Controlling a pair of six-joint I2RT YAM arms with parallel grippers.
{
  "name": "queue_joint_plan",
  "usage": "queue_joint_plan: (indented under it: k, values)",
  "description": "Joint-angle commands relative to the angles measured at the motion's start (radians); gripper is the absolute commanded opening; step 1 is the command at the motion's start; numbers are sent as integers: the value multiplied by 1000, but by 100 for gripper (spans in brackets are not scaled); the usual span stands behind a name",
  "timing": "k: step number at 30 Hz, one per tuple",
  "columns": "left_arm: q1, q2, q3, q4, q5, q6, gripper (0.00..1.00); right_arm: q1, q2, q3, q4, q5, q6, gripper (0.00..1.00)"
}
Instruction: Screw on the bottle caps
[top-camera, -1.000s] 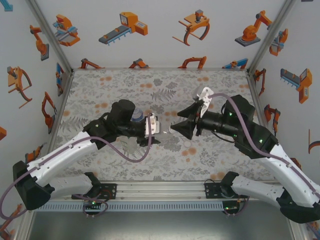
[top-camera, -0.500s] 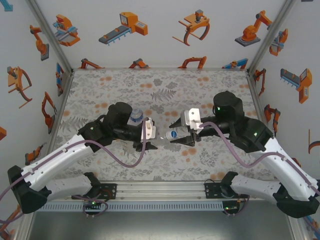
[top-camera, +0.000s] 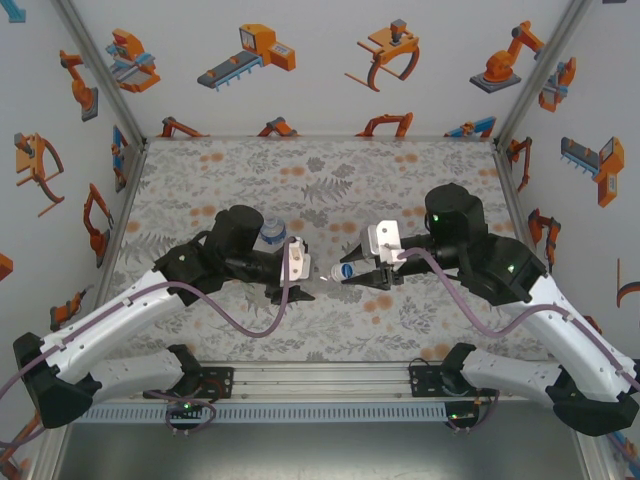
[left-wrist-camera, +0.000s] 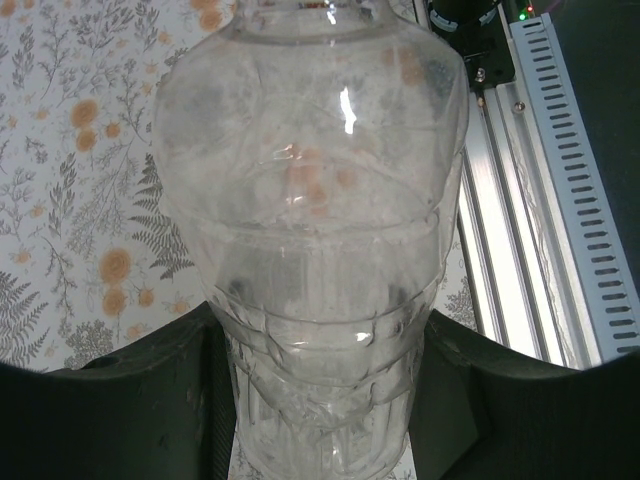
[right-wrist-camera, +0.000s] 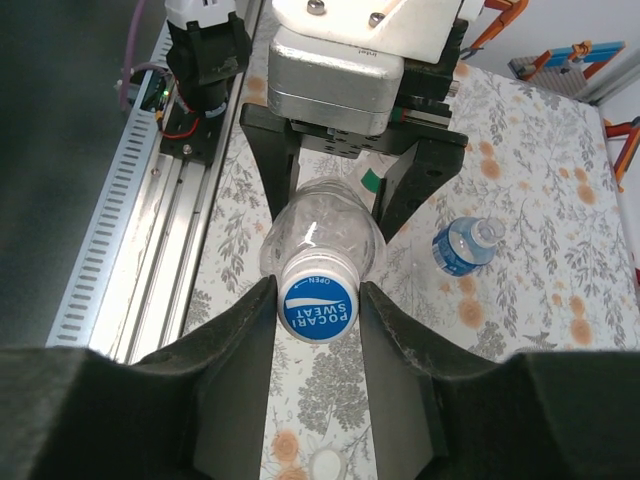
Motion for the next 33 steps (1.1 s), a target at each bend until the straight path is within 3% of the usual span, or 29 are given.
queue_joint_plan:
  k: [1,5,8,11,14,21,23,30,33]
  values:
    - [-8,-19,10,-9,22,8,0,5,-5,9,3,5,-20,30]
    - [-8,-13,16,-4,6,3,0,7,-9,-7,18,57,25,16]
    - [-8,-5,2,65,-29,-31,0,6,-26,-49,90,143,169,8]
    - [-9,11,-23,158,-43,-57,0,7,-51,-115,216,312,448,0]
    - [-13,37,-29,224,-84,-72,0,7,-57,-145,247,492,735,0]
    - [-15,113,-13,305,-201,-66,0,4,-69,-175,100,848,1443,0]
    - [-16,131,-6,313,-209,-62,0,3,-77,-184,63,897,1591,0]
    - [-15,169,13,318,-187,-57,0,3,-48,-172,55,879,1551,1]
    - [-15,169,23,293,-165,-46,0,3,-48,-157,80,851,1428,30]
